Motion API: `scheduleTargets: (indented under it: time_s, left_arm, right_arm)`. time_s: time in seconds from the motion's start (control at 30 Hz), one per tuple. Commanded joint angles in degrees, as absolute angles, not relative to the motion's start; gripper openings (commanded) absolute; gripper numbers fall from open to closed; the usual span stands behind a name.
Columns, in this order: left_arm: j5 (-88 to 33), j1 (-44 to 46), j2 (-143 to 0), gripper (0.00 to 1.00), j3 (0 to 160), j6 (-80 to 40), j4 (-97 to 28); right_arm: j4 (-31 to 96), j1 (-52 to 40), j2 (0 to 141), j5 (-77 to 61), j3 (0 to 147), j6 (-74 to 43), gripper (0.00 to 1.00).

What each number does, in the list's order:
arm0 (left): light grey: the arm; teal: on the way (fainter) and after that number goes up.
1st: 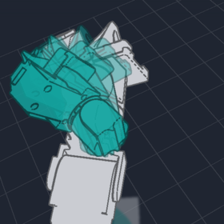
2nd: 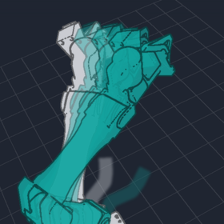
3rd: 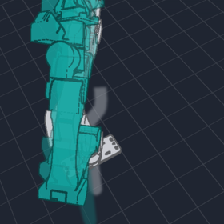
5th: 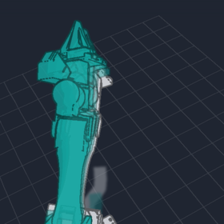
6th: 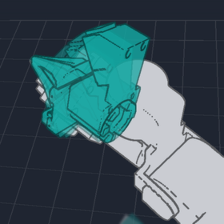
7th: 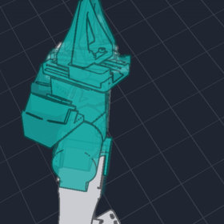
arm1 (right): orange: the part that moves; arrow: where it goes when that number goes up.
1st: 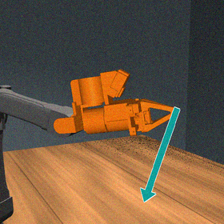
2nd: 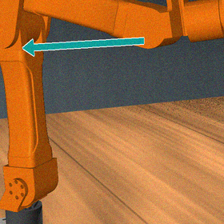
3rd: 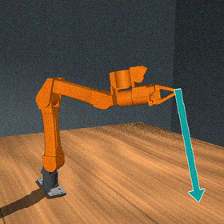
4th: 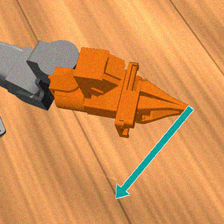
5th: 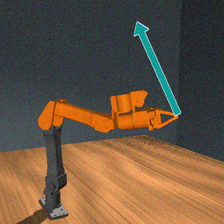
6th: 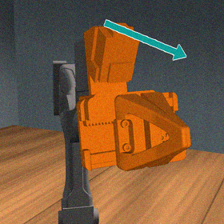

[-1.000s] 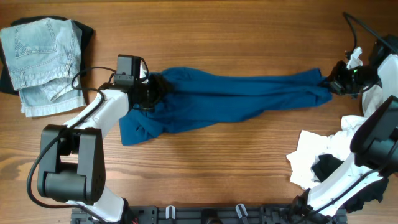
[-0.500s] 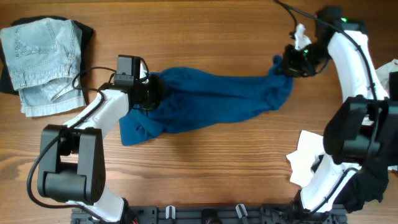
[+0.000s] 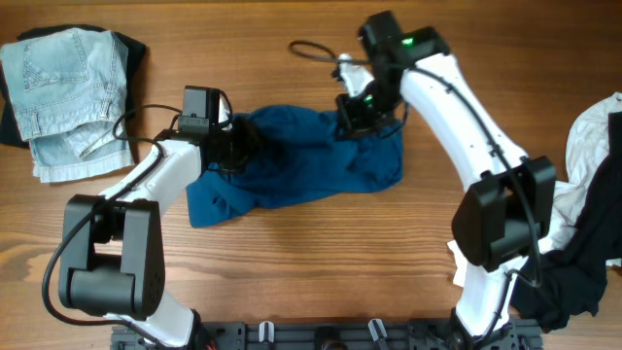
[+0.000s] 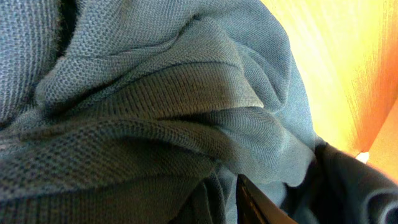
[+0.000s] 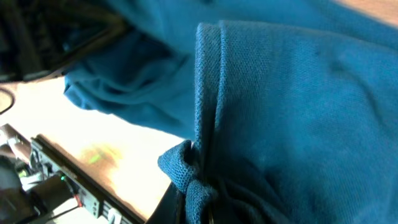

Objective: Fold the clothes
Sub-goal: 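Carry the strip's right end leftward toward the left gripper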

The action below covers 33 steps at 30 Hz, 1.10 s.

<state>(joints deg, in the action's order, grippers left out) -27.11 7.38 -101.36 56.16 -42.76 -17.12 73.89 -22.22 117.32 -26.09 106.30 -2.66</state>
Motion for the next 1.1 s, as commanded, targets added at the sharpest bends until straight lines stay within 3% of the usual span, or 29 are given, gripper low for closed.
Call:
scheduleTargets:
  time_s: [0.0,0.07,0.1,0.13,0.17,0.33,0.37,0.4,0.43,0.47,0.5,0.53,0.57,0.6,0.67,0.7,0.77,0.83,1.0,1.07]
  left_arm:
    - [-27.6,7.4,-101.7,0.4,55.6,-42.5,-16.6]
    - [-27.6,7.4,-101.7,0.4,55.6,-42.5,-16.4]
    - [-27.6,7.4,-101.7,0.4,55.6,-42.5,-16.3]
    - [-27.6,7.4,-101.7,0.4,55.6,-42.5,-16.3]
    - [-27.6,7.4,-101.7,0.4,55.6,-42.5,-16.3]
    - [-27.6,7.4,-101.7,0.41,55.6,-42.5,-16.3]
    - [-27.6,7.4,-101.7,0.41,55.6,-42.5,-16.3]
    - [-27.6,7.4,-101.7,0.42,55.6,-42.5,-16.3]
    - [-27.6,7.4,-101.7,0.42,55.6,-42.5,-16.3]
    - [-27.6,7.4,-101.7,0.42,55.6,-42.5,-16.3]
    - [-27.6,7.4,-101.7,0.42,55.6,-42.5,-16.3]
    - [-27.6,7.4,-101.7,0.43,55.6,-42.5,-16.3]
    - [-27.6,7.4,-101.7,0.43,55.6,-42.5,-16.3]
    - [-27.6,7.4,-101.7,0.43,55.6,-42.5,-16.4]
    - [-27.6,7.4,-101.7,0.43,55.6,-42.5,-16.3]
    - [-27.6,7.4,-101.7,0.44,55.6,-42.5,-16.3]
    - [-27.6,7.4,-101.7,0.44,55.6,-42.5,-16.3]
    - [-27.6,7.4,-101.7,0.45,55.6,-42.5,-16.3]
    - [-27.6,7.4,-101.7,0.54,55.6,-42.5,-16.3]
    - [-27.7,7.4,-101.7,0.65,55.6,-42.5,-16.3]
  right_arm:
    - [72.8,-24.3,115.5,-27.7,107.7,-4.9,0.04]
    - [72.4,-24.6,115.5,-27.7,107.7,-5.6,0.04]
    - [72.1,-24.6,115.5,-27.7,107.7,-5.6,0.11]
    - [71.9,-24.6,115.5,-27.9,107.7,-5.6,0.69]
    - [71.6,-24.6,115.5,-28.2,107.7,-5.6,1.0]
    - [68.9,-24.6,115.5,-30.1,107.7,-4.8,1.0]
    - [68.3,-24.6,115.5,-30.0,107.7,-5.1,0.95]
    - [67.9,-24.6,115.5,-29.3,107.7,-5.9,0.7]
    - [68.2,-24.4,115.5,-25.6,107.7,-9.8,0.32]
    - [68.7,-24.2,115.5,-22.2,107.5,-12.8,0.06]
    - [69.6,-23.7,115.5,-19.2,107.5,-14.8,0.06]
    - [70.6,-23.0,115.5,-17.8,107.2,-15.1,0.27]
    - [71.3,-22.4,115.5,-17.8,106.7,-14.9,0.31]
    - [72.1,-21.8,115.5,-17.8,105.9,-14.9,0.28]
    - [73.6,-20.7,115.7,-18.0,103.9,-13.4,0.04]
    - [73.5,-20.5,115.7,-17.9,102.9,-13.1,0.05]
    - [73.0,-20.0,115.8,-17.3,100.3,-11.8,0.28]
    - [72.4,-19.3,115.9,-17.3,97.6,-11.4,0.21]
    - [69.7,-18.7,115.9,-17.4,91.1,-10.5,0.22]
    - [67.0,-18.7,115.9,-17.4,87.7,-10.6,0.24]
